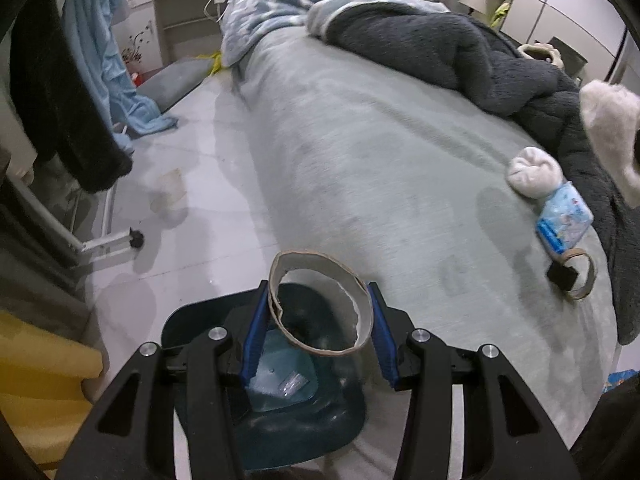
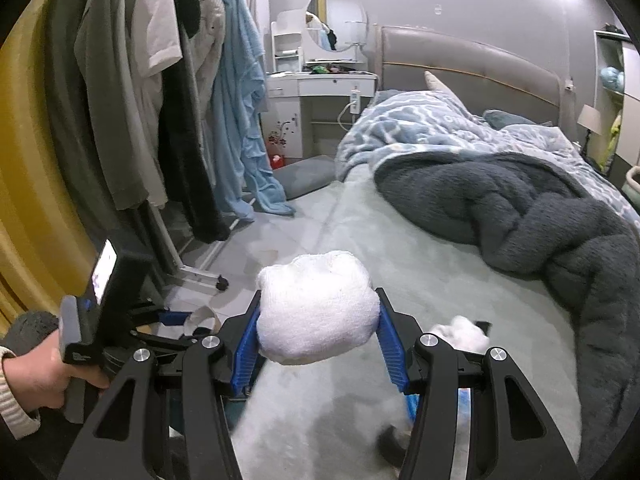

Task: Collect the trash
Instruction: 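Carry tape and cloth ball to the bin and release both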

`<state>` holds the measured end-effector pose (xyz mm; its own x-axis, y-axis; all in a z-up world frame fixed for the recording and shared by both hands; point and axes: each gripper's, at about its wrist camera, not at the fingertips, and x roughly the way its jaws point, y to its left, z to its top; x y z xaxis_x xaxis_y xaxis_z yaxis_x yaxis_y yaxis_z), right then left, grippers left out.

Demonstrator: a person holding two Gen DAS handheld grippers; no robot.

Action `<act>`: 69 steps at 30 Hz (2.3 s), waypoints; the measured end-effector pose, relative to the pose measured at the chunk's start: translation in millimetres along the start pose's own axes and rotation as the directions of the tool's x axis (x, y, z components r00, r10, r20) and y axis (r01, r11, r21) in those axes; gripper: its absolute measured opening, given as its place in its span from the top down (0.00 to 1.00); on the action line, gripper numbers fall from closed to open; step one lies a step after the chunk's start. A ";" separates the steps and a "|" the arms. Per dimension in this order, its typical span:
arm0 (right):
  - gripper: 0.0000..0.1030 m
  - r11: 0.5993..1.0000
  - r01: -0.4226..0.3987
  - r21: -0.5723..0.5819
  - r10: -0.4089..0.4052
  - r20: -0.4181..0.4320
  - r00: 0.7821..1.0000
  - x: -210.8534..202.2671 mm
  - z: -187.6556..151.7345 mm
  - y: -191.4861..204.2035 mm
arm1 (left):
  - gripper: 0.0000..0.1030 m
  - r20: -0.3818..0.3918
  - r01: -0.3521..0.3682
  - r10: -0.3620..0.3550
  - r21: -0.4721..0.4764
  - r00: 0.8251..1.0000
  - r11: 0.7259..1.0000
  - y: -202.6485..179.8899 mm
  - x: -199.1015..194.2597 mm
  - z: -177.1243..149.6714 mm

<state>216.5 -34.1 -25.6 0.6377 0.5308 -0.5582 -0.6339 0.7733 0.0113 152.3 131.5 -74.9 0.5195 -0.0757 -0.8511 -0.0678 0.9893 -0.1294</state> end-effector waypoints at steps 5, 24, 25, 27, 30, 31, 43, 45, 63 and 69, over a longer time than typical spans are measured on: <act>0.48 0.999 -0.035 -0.014 0.035 -0.013 0.999 14.5 6.0 18.6 | 0.51 -0.047 -0.002 0.001 -0.036 0.999 0.999 21.4 8.4 -6.4; 0.48 0.981 -0.193 -0.014 0.188 -0.163 0.969 97.1 2.4 91.2 | 0.51 -0.239 -0.017 -0.021 -0.158 0.971 0.987 94.1 41.3 -40.5; 0.48 0.980 -0.196 -0.017 0.190 -0.174 0.966 102.1 0.6 94.8 | 0.51 -0.246 -0.013 -0.028 -0.164 0.969 0.986 96.7 42.3 -42.0; 0.48 0.979 -0.202 -0.020 0.194 -0.196 0.961 111.0 -3.6 99.9 | 0.51 -0.259 -0.008 -0.037 -0.171 0.965 0.985 101.8 44.1 -45.0; 0.48 0.978 -0.205 -0.022 0.195 -0.231 0.953 125.2 -9.5 106.0 | 0.50 -0.273 0.002 -0.051 -0.177 0.961 0.984 107.2 46.6 -47.1; 0.48 0.978 -0.206 -0.020 0.195 -0.243 0.950 129.7 -11.7 106.8 | 0.50 -0.276 0.004 -0.054 -0.178 0.960 0.984 108.3 47.3 -47.3; 0.48 0.984 -0.177 -0.017 0.156 -0.393 0.906 177.5 -43.7 118.2 | 0.27 -0.215 0.004 -0.044 -0.181 0.976 0.984 130.6 30.1 -46.1; 0.48 0.984 -0.175 -0.020 0.150 -0.419 0.896 184.7 -50.6 121.3 | 0.24 -0.186 0.007 -0.039 -0.169 0.982 0.986 131.3 23.7 -43.6; 0.38 0.982 -0.183 -0.049 0.124 -0.567 0.814 221.2 -91.0 143.9 | 0.17 0.117 0.079 -0.059 -0.182 0.991 0.980 141.1 -39.6 -19.4; 0.26 0.981 -0.186 -0.063 0.116 -0.576 0.809 221.5 -91.3 145.9 | 0.17 0.208 0.083 -0.052 -0.148 0.977 0.985 134.2 -61.0 -12.2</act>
<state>225.4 164.6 -223.4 0.1899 0.3195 -0.9284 -0.7674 0.6381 0.0626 101.1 267.3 -46.6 0.6879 -0.0990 -0.7190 -0.1493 0.9501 -0.2738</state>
